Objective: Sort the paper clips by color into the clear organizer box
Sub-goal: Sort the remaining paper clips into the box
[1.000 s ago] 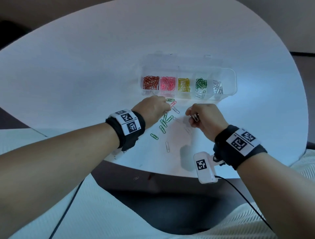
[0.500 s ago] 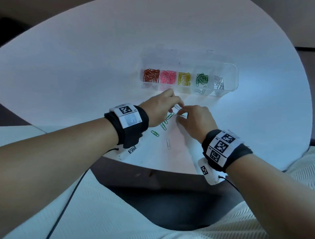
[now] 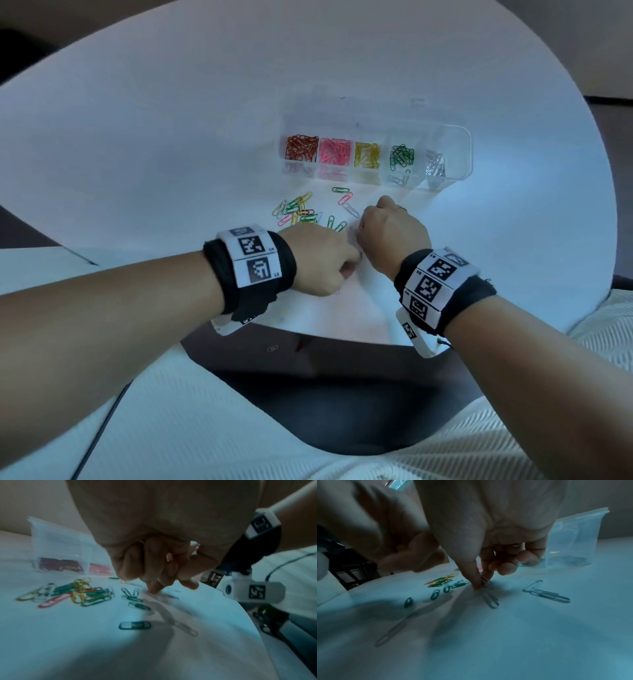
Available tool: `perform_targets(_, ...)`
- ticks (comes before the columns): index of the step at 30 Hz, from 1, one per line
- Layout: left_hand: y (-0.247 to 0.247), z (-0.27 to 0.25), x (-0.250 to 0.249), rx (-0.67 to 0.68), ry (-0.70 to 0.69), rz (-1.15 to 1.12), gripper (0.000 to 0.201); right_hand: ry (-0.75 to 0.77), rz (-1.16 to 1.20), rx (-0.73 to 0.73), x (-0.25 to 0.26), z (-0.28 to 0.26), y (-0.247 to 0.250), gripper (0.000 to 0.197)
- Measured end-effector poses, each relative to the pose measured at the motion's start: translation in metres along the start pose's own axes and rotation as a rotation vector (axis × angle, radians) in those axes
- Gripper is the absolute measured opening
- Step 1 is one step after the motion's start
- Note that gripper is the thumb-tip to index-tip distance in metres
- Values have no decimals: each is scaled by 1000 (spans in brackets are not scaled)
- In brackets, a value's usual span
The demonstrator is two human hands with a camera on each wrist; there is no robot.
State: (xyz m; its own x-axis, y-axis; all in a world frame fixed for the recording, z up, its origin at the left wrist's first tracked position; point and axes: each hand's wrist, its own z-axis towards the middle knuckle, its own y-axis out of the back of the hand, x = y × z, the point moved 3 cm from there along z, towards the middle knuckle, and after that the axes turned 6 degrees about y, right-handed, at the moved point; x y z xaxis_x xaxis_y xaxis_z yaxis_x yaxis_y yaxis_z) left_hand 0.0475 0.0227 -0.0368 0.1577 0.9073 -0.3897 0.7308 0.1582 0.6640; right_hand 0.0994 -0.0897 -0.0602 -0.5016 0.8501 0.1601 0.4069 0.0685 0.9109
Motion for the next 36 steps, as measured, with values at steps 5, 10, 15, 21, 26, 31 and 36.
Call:
perform_targets(5,-15,8,6,53,-75,241,23,-31,-41,118,9,0,4,24)
perform_targets(10,-15,19,15,71,-37,194,14,-14,-96,200,10,3,8,28)
perform_targets(15,-22,25,14,78,-23,119,15,100,-208,214,12,-1,2,29)
perform_targets(21,-19,28,9,52,-63,162,22,25,189,-33,-4,1,2,14)
perform_targets(26,-19,26,8,-9,-111,203,24,-339,924,-232,-41,-2,9,2)
perform_targets(31,-18,25,10,-43,-53,107,20,-421,1439,-190,-48,-7,10,19)
perform_targets(36,-19,26,7,-36,-51,121,19,-468,1575,-101,-40,-6,8,19)
